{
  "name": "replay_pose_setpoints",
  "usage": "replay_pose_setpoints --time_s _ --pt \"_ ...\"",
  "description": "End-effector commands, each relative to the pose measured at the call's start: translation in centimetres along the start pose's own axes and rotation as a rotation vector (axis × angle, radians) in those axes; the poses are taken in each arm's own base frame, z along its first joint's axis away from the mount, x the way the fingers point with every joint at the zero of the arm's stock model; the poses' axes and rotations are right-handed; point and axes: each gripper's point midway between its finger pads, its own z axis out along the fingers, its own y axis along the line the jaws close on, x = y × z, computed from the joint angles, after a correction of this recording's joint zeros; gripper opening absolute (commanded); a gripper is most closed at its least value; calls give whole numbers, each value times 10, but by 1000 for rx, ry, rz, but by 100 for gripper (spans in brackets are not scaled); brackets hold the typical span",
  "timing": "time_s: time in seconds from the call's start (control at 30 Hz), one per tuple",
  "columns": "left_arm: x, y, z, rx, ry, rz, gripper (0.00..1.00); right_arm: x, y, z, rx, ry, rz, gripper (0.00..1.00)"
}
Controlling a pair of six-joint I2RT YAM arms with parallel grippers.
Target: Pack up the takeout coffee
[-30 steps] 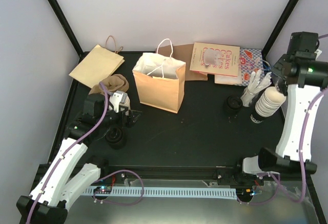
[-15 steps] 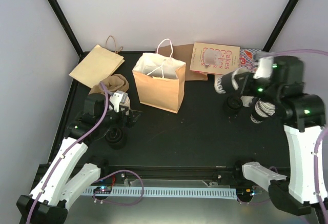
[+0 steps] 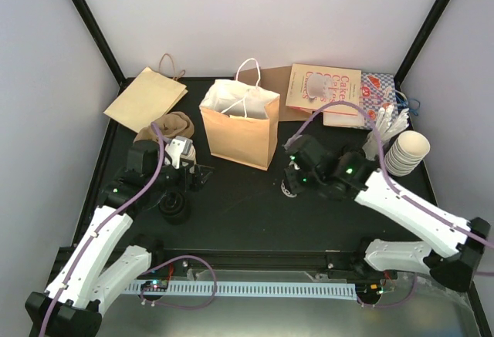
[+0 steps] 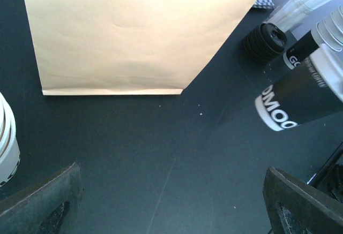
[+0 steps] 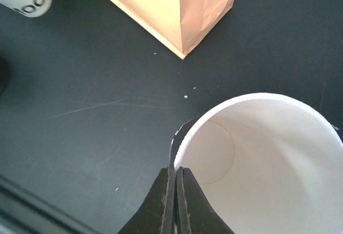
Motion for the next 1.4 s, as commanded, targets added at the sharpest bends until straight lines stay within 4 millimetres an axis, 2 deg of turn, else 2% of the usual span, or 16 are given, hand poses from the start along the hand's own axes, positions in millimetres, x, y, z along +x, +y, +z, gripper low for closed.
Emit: replay_pose_setpoints --time_s 0.0,0.27,0.57,0.73,0.8,0.97,1.07,1.17,1.27,1.37 --pt "-5 -5 1 21 -15 26 94 -16 7 28 118 -113 -25 1" --pt "-4 -5 2 25 -9 23 94 -3 39 71 148 -76 -139 1" --pt "-3 -5 3 28 -6 20 94 10 48 96 133 -14 -173 1" --pt "-3 -5 3 27 -6 20 94 17 47 102 136 11 -181 2" --pt "-3 -5 3 27 -5 20 94 19 48 102 132 17 -188 7" --pt "-4 -5 2 27 -8 21 94 18 48 101 133 20 -198 27" --pt "-3 -5 2 26 -7 21 94 16 48 98 137 18 -201 29" --pt "-3 -5 2 27 -7 23 94 7 47 86 145 -9 -196 30" --pt "-4 -5 2 27 -8 24 94 -8 46 66 146 -59 -188 36" --pt "-4 -6 1 27 -10 24 94 -19 37 47 182 -96 -185 37"
